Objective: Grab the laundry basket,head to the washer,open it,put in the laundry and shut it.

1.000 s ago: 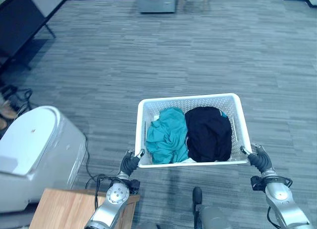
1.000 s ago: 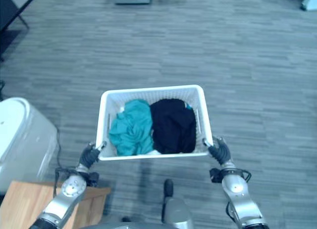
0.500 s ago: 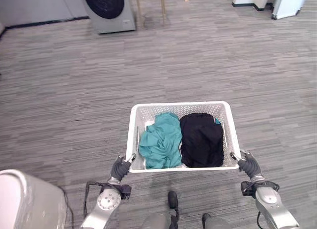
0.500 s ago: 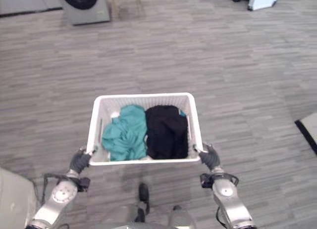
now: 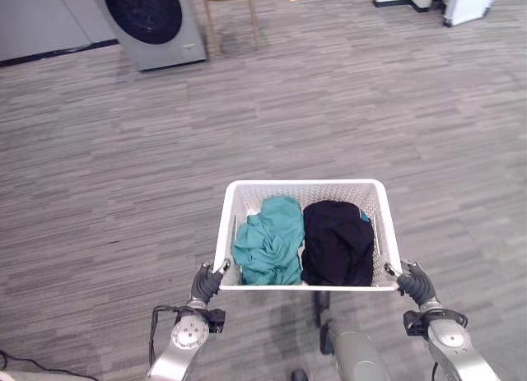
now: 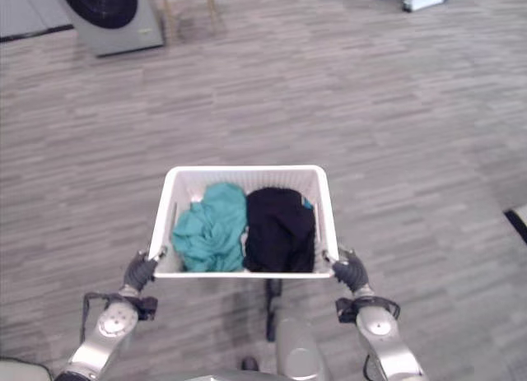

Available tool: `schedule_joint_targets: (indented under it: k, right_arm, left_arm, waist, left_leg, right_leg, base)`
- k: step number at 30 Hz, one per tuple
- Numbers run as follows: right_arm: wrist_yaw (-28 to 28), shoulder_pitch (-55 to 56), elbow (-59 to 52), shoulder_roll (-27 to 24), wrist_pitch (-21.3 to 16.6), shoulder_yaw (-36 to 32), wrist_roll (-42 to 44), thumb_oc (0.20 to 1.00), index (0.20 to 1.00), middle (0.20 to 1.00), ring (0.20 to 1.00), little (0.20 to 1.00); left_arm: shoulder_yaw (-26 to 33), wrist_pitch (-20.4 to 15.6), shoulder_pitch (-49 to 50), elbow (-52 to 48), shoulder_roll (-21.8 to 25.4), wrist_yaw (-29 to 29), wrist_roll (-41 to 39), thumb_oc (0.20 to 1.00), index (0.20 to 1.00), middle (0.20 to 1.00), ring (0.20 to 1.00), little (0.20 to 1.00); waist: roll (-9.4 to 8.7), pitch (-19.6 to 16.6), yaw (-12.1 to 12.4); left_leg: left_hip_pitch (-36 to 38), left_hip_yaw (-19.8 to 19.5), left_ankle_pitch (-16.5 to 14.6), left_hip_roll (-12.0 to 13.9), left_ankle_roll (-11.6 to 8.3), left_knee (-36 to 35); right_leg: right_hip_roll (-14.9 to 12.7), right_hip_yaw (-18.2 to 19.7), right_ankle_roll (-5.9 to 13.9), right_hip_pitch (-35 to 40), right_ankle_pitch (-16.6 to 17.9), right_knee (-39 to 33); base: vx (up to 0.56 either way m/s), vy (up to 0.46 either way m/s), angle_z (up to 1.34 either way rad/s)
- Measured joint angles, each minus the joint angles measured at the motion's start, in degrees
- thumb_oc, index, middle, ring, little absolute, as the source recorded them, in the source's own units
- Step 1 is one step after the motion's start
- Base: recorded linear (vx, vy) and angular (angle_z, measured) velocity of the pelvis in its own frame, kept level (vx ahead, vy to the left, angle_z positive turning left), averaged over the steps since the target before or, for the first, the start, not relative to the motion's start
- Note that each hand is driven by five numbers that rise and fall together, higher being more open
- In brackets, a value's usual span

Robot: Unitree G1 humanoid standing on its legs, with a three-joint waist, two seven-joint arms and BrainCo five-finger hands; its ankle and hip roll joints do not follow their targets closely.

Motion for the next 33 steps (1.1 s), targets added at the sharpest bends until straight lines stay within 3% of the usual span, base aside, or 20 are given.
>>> schedule_joint_targets:
  k: [2, 3, 5, 6, 7, 8, 9, 11, 13, 15, 16, 17, 19, 20, 23, 27, 29, 31, 32, 33]
  right_arm:
    - [1.09, -0.68, 0.57, -0.22, 0.00, -0.42, -0.06, 0.200, 0.200, 0.200, 0.200, 0.200]
    - [1.48, -0.93, 0.18, -0.70, -0.08, -0.33, -0.07, 0.200, 0.200, 0.200, 0.200, 0.200]
    - [1.47, -1.51, -0.02, 0.40, -0.08, -0.85, -0.07, 0.200, 0.200, 0.200, 0.200, 0.200]
    - [1.42, -2.44, -0.17, 0.83, -0.08, -0.88, -0.07, 0.200, 0.200, 0.200, 0.200, 0.200]
    - [1.25, -3.35, -0.87, 1.05, -0.11, -1.17, -0.07, 0.200, 0.200, 0.200, 0.200, 0.200]
    - [1.11, -3.65, -1.30, 1.09, -0.12, -1.67, -0.07, 0.200, 0.200, 0.200, 0.200, 0.200]
    - [1.11, -4.68, -1.33, 1.12, -0.25, -1.97, -0.07, 0.200, 0.200, 0.200, 0.200, 0.200]
    - [1.08, -6.29, -1.24, 1.31, -1.13, -2.24, -0.08, 0.200, 0.200, 0.200, 0.200, 0.200]
    - [1.00, -6.55, -0.31, 0.72, -1.14, -1.98, -0.09, 0.200, 0.200, 0.200, 0.200, 0.200]
    - [1.06, -5.23, -0.38, 0.48, -1.13, -0.70, -0.12, 0.200, 0.200, 0.200, 0.200, 0.200]
    - [1.09, -4.67, -0.53, 0.47, -1.01, 0.01, -0.18, 0.200, 0.200, 0.200, 0.200, 0.200]
    - [0.99, -3.11, -0.97, 1.33, -0.88, 0.38, -0.79, 0.200, 0.200, 0.200, 0.200, 0.200]
    - [1.00, -1.60, -1.04, 1.99, -0.57, 0.10, -1.11, 0.200, 0.200, 0.200, 0.200, 0.200]
    - [1.01, -1.30, -1.19, 2.19, -0.58, 0.05, -1.11, 0.200, 0.200, 0.200, 0.200, 0.200]
    - [1.01, -1.10, -1.65, 2.81, -0.40, -0.45, -1.12, 0.200, 0.200, 0.200, 0.200, 0.200]
    - [1.05, -2.87, -3.12, 3.01, -0.41, -0.42, -1.26, 0.200, 0.200, 0.200, 0.200, 0.200]
    - [1.07, -3.56, -3.11, 2.86, -0.41, -0.34, -1.28, 0.200, 0.200, 0.200, 0.200, 0.200]
    - [1.13, -3.27, -2.90, 2.61, 0.07, -0.10, -1.27, 0.200, 0.200, 0.200, 0.200, 0.200]
    - [1.16, -2.72, -1.52, 2.33, 0.14, 0.46, -1.26, 0.200, 0.200, 0.200, 0.200, 0.200]
    - [1.23, -2.40, -0.26, 2.46, 0.49, 0.77, -1.27, 0.200, 0.200, 0.200, 0.200, 0.200]
  left_arm:
    - [-0.31, 0.87, 0.08, -0.08, 0.15, -0.36, -0.02, 0.200, 0.200, 0.200, 0.200, 0.200]
    - [-0.23, 1.00, 0.46, -1.55, 0.98, -0.47, -0.04, 0.200, 0.200, 0.200, 0.200, 0.200]
    - [0.05, 1.00, 0.45, -3.11, 2.28, -0.46, -0.05, 0.200, 0.200, 0.200, 0.200, 0.200]
    - [0.41, 1.00, 0.42, -3.48, 2.91, -0.47, -0.11, 0.200, 0.200, 0.200, 0.200, 0.200]
    - [0.25, 0.97, -0.06, -4.88, 4.56, -0.62, -0.18, 0.200, 0.200, 0.200, 0.200, 0.200]
    - [0.27, 0.89, -0.61, -5.25, 4.47, -0.68, -0.18, 0.200, 0.200, 0.200, 0.200, 0.200]
    - [0.54, 0.89, -0.95, -6.21, 4.45, -0.67, -0.18, 0.200, 0.200, 0.200, 0.200, 0.200]
    - [0.75, 0.80, -0.57, -6.37, 4.35, -0.81, -0.17, 0.200, 0.200, 0.200, 0.200, 0.200]
    - [0.90, 0.94, -0.08, -6.28, 3.98, -0.89, -0.15, 0.200, 0.200, 0.200, 0.200, 0.200]
    - [1.71, 0.97, 1.30, -6.34, 3.95, -1.05, -0.07, 0.200, 0.200, 0.200, 0.200, 0.200]
    - [2.07, 0.97, 2.81, -6.44, 3.72, -1.07, -0.05, 0.200, 0.200, 0.200, 0.200, 0.200]
    - [2.26, 1.28, 3.95, -6.37, 3.72, -1.10, -0.04, 0.200, 0.200, 0.200, 0.200, 0.200]
    - [2.12, 1.61, 4.33, -6.48, 3.82, -1.27, 0.00, 0.200, 0.200, 0.200, 0.200, 0.200]
    - [2.13, 1.61, 3.89, -6.50, 4.22, -1.46, 0.02, 0.200, 0.200, 0.200, 0.200, 0.200]
    - [2.13, 2.16, 1.52, -6.19, 5.14, -1.65, 0.09, 0.200, 0.200, 0.200, 0.200, 0.200]
    - [2.88, 2.01, 0.58, -6.37, 6.07, -1.38, 0.04, 0.200, 0.200, 0.200, 0.200, 0.200]
    - [2.95, 1.87, 0.55, -6.36, 6.11, -1.20, 0.01, 0.200, 0.200, 0.200, 0.200, 0.200]
    - [2.87, 1.74, 0.49, -5.39, 5.39, -1.06, 0.01, 0.200, 0.200, 0.200, 0.200, 0.200]
    - [2.89, 1.32, 0.25, -2.81, 3.54, -1.07, 0.02, 0.200, 0.200, 0.200, 0.200, 0.200]
    - [2.88, 1.33, 0.40, -1.10, 2.20, -1.08, 0.07, 0.200, 0.200, 0.200, 0.200, 0.200]
  waist:
    - [0.45, -0.24, 1.05]
    - [0.29, -0.20, 2.62]
    - [-0.77, -0.16, 3.99]
    - [-1.66, 0.22, 3.73]
    - [-4.82, 0.65, 3.59]
    - [-6.46, 1.38, 4.43]
    - [-6.88, 1.59, 5.24]
    - [-7.02, 1.50, 6.69]
    - [-5.40, 1.49, 6.70]
    - [-5.02, 1.29, 6.87]
    - [-4.04, 0.74, 7.43]
    - [-4.74, 0.03, 7.08]
    - [-5.39, -0.83, 6.99]
    - [-5.72, -0.95, 6.11]
    - [-5.84, -0.94, 6.12]
    - [-5.39, -0.76, 6.61]
    - [-4.86, -0.59, 6.63]
    - [-3.66, -0.29, 5.98]
    - [-2.98, -0.86, 4.52]
    - [-2.02, -0.77, 4.36]
  left_leg:
    - [-4.91, 0.91, 0.89, 1.34, -1.46, 13.12]
    - [-12.50, 3.12, 3.60, 3.92, -4.20, 30.91]
    - [-17.17, 5.13, 1.46, 8.01, -5.61, 37.90]
    - [-18.59, 4.83, 0.58, 8.57, -6.44, 36.75]
    - [-22.23, 5.10, -0.24, 7.88, -5.32, 34.84]
    - [-23.43, 5.27, -0.42, 6.82, -4.74, 29.97]
    - [-25.69, 5.45, 0.07, 6.74, -4.11, 26.25]
    - [-29.92, 6.53, 3.61, 5.78, -2.77, 9.52]
    - [-31.67, 6.57, 9.40, 6.02, -2.54, 1.27]
    - [-31.74, 6.62, 11.24, 5.70, -3.37, -1.40]
    - [-30.53, 6.00, 9.86, 6.51, -2.66, -0.86]
    - [-28.81, 4.25, 16.35, 5.39, -0.04, 1.29]
    - [-25.99, 3.47, 18.11, 3.56, 2.31, 0.29]
    - [-24.74, 3.44, 16.99, 2.67, 3.22, -0.84]
    - [-18.27, 3.94, 16.12, 0.72, 4.77, -4.61]
    - [-13.15, 3.37, 12.47, 0.80, 3.52, -6.75]
    - [-11.72, 3.26, 11.28, 1.02, 2.68, -7.32]
    - [-7.44, 2.90, 7.26, 0.85, 1.84, -7.77]
    - [-5.69, 1.38, 3.13, 0.50, 1.82, -5.89]
    - [-3.53, 0.02, -0.72, 0.52, 0.89, -4.15]
  right_leg:
    - [0.33, -0.16, -2.69, 2.81, -2.44, 0.01]
    - [0.88, 0.11, -3.41, 6.05, -4.63, -1.02]
    - [1.69, 1.29, -3.33, 10.15, -5.17, -3.10]
    - [1.56, 2.47, -3.33, 11.89, -5.17, -3.59]
    - [-0.12, 6.12, -4.79, 15.87, -8.12, -5.52]
    - [-1.28, 6.51, -2.07, 18.39, -8.36, -6.98]
    - [-1.37, 7.17, -2.06, 19.49, -8.37, -7.57]
    - [-1.48, 8.54, 0.12, 24.33, -10.59, -10.94]
    - [-0.31, 8.10, 2.07, 27.84, -12.07, -11.17]
    - [-0.06, 7.62, 2.62, 31.08, -14.01, -11.16]
    - [0.75, 8.38, 3.50, 33.25, -15.46, -11.15]
    - [-0.69, 8.22, 5.47, 35.38, -18.87, -8.18]
    - [-2.80, 8.14, 7.13, 32.48, -22.15, -0.04]
    - [-2.90, 8.69, 7.35, 31.30, -22.23, 2.41]
    - [-4.51, 9.59, 10.89, 20.88, -24.15, 25.76]
    - [-4.48, 6.25, 9.65, 9.41, -24.91, 30.58]
    - [-3.95, 4.39, 8.96, 4.69, -25.15, 26.82]
    - [-2.27, 2.25, 7.80, -2.66, -16.85, 5.55]
    - [-3.18, 2.13, 8.54, -3.50, -9.87, -7.98]
    - [-5.11, 1.28, 9.21, -5.74, -8.31, -11.70]
  base:
    - [0.34, -0.326, 0.22]
    - [0.21, -0.200, 0.05]
    - [0.28, -0.167, -0.02]
    - [0.47, -0.179, 0.30]
    - [0.46, -0.101, 0.31]
    - [0.34, -0.013, 0.05]
    - [0.37, 0.012, -0.40]
    - [0.37, 0.022, -0.46]
    - [0.38, 0.028, -0.31]
    - [0.34, 0.068, -0.60]
    - [0.39, 0.110, -1.05]
    - [0.52, 0.149, -0.89]
    - [0.34, 0.132, -0.44]
    - [0.37, 0.137, -0.27]
    - [0.22, 0.058, -0.11]
    - [0.31, 0.005, -0.10]
    - [0.33, -0.066, -0.05]
    - [0.58, -0.207, 0.18]
    - [0.86, -0.391, 0.40]
    - [0.76, -0.380, 0.87]
